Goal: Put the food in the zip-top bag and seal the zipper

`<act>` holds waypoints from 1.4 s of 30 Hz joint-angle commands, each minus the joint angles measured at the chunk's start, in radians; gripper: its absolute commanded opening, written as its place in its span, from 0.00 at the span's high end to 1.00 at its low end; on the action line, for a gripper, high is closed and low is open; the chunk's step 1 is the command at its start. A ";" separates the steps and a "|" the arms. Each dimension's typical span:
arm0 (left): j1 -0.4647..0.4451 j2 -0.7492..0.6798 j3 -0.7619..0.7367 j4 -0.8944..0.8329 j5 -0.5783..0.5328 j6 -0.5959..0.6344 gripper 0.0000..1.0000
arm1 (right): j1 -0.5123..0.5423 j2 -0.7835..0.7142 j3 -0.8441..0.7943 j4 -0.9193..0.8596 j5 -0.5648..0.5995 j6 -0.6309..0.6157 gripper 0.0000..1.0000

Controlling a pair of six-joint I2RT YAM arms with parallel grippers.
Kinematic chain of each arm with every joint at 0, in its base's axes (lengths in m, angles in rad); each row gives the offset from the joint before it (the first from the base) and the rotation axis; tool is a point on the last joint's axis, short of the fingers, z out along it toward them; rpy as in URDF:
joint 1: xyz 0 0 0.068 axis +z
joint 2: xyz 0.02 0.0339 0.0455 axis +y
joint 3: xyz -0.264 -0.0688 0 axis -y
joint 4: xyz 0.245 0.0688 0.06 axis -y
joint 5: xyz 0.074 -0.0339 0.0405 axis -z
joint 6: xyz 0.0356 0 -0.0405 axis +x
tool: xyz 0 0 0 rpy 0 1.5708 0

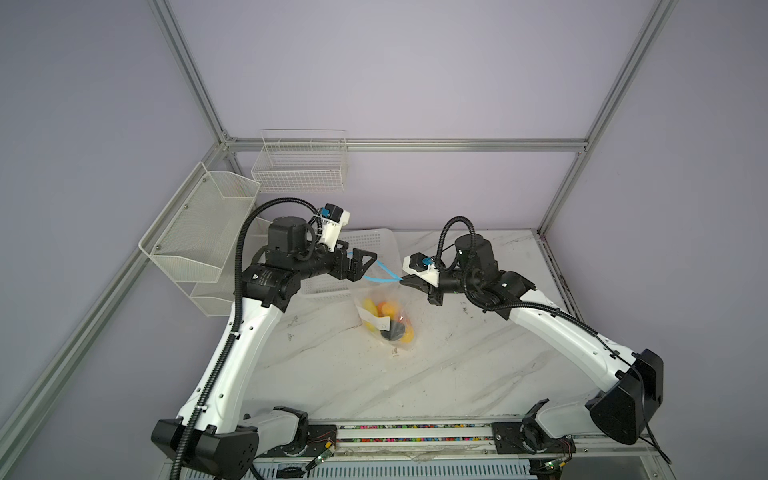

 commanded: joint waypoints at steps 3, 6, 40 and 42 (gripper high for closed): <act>0.004 0.072 0.174 0.025 0.416 0.160 0.01 | -0.032 0.004 0.003 -0.006 -0.117 -0.091 1.00; 0.004 0.077 0.153 0.027 0.401 0.219 0.02 | -0.049 0.007 0.003 -0.006 -0.147 -0.094 1.00; -0.235 0.141 0.116 -0.261 -0.109 0.466 0.51 | -0.078 0.015 -0.020 0.000 -0.150 -0.084 1.00; -0.242 0.141 0.110 -0.268 -0.121 0.464 0.52 | -0.078 0.014 -0.021 0.002 -0.151 -0.084 1.00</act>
